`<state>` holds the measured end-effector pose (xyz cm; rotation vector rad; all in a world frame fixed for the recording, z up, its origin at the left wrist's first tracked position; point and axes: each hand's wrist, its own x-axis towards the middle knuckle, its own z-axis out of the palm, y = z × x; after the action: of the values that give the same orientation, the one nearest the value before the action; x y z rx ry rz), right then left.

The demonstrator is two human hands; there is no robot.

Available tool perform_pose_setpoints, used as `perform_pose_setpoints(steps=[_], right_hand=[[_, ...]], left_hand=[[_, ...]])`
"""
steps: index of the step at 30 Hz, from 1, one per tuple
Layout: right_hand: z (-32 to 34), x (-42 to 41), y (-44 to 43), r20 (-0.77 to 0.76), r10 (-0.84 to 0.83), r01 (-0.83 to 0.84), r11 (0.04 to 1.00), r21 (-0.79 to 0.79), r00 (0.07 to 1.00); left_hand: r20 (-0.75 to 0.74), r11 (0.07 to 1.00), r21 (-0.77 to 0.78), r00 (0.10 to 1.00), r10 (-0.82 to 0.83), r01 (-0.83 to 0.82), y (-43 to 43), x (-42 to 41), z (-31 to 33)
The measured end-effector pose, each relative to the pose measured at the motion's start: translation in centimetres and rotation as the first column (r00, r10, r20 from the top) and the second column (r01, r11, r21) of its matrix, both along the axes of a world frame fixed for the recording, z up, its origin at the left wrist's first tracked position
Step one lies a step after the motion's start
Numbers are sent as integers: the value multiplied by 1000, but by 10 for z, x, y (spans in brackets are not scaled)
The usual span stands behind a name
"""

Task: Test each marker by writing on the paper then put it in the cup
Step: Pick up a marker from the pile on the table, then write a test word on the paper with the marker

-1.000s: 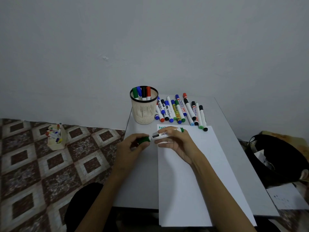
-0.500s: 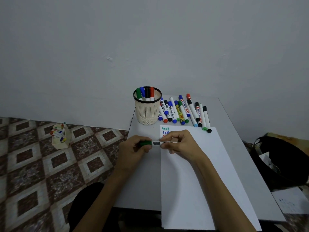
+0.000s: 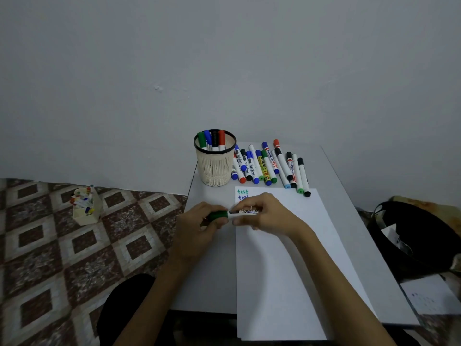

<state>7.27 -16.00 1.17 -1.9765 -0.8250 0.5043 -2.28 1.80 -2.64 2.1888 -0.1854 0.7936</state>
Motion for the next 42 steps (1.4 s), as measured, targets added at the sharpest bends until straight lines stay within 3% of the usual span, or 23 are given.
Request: perform_pose_setpoints(steps=[2,5,7,8,10,13,15,17,22,26,30,32,34,38,40,42], right_hand=[[5,4,3,181,69,-44,990,-136,981],[15,14,11,489,161,19,939,-343,857],[28,25,14,580,122,110,931,-348,805],[35,32,16,598,63,148,943,-297,799],[53,44,20,592,-164,238,970,-48,789],[81,56,34,449,-491,292,848,442,747],[94,63,48,359,-539,239,749,618,762],[99,70,62,337,-536,205,716,667,774],[77,76,89,513,-515,280,839,467,687],[50,78,91,644,-465,337,885,322,608],[40,85,72,590,-475,345,880,327,652],[37,89,51,526,-559,436,829,350,641],[29,96,22,416,-698,613,714,338,583],[4,99,-43,277,-852,879,475,50,445],[-6,94,-63,263,-854,893,443,-86,449],[-13,91,-70,276,-839,883,456,-115,469]], left_hand=[[14,1000,-9,1000,13,-13,-1,0,0],[-36,996,-93,999,-1,-2,-4,2,-1],[-117,983,-184,993,-14,-8,-7,4,-4],[-146,980,-198,989,6,-35,-6,6,-6],[-189,985,-149,980,53,-82,-5,7,-10],[-239,997,45,969,67,-58,-7,5,-11],[-271,984,178,960,67,-19,-8,5,-12],[-288,956,294,954,83,6,-9,6,-14],[-288,934,357,953,90,20,-6,7,-17],[-291,934,358,953,88,23,-5,8,-19],[-290,935,354,953,84,25,-5,7,-18],[-304,939,343,949,82,29,-6,6,-17],[-303,941,336,949,84,24,-5,6,-17],[-303,935,353,949,87,27,-5,7,-19],[-298,937,349,951,87,24,-5,8,-18],[-300,936,350,950,86,25,-6,9,-16]])
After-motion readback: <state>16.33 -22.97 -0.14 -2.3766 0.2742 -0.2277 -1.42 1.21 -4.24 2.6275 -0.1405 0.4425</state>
